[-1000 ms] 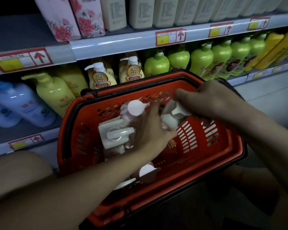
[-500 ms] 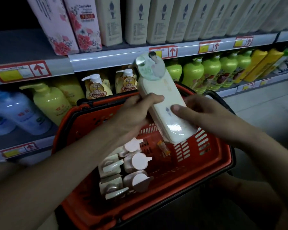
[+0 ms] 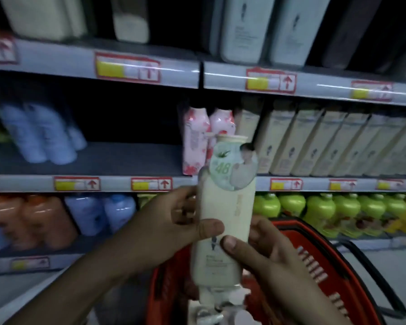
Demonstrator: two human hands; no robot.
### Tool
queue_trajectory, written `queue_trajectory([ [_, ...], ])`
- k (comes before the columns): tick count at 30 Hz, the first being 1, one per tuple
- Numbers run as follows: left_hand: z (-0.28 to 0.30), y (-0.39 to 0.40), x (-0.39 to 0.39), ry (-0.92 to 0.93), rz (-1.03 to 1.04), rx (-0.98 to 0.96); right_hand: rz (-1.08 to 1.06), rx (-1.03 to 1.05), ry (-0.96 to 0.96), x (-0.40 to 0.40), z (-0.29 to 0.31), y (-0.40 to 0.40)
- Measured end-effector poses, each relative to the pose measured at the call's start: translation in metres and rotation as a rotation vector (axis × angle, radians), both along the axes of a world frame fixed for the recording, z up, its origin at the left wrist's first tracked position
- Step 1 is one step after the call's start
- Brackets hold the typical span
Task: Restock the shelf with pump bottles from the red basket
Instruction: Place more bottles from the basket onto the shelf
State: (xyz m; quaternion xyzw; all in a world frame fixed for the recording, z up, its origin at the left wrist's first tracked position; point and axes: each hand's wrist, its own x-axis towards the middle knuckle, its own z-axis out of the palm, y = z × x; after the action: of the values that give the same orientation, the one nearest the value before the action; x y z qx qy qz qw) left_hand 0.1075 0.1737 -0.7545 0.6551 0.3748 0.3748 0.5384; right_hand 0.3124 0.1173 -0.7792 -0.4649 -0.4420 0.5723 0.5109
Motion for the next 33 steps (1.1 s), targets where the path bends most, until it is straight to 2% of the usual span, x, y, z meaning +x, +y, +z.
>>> queue_trajectory([
  [3, 0.04, 0.001, -0.043, -0.034, 0.142, 0.056, 0.019, 0.116, 0.04, -0.044, 0.035, 0.022],
  [6, 0.072, 0.006, -0.076, -0.057, 0.255, 0.118, 0.054, 0.197, 0.003, -0.08, 0.073, 0.044],
  [11, 0.099, 0.017, -0.113, -0.053, 0.362, 0.296, 0.108, 0.383, -0.129, -0.125, 0.116, 0.076],
  [15, 0.137, 0.042, -0.13, -0.074, 0.43, 0.447, 0.039, 0.611, -0.211, -0.155, 0.16, 0.104],
  [19, 0.195, 0.086, -0.134, -0.077, 0.568, 0.645, -0.055, 0.835, -0.396, -0.174, 0.215, 0.152],
  [23, 0.224, 0.143, -0.122, -0.003, 0.68, 0.619, -0.094, 0.828, -0.454, -0.179, 0.242, 0.209],
  [27, 0.209, 0.165, -0.112, 0.037, 0.752, 0.538, -0.101, 0.789, -0.597, -0.177, 0.236, 0.244],
  [33, 0.199, 0.168, -0.11, 0.105, 0.769, 0.53, -0.103, 0.75, -0.606, -0.166, 0.223, 0.259],
])
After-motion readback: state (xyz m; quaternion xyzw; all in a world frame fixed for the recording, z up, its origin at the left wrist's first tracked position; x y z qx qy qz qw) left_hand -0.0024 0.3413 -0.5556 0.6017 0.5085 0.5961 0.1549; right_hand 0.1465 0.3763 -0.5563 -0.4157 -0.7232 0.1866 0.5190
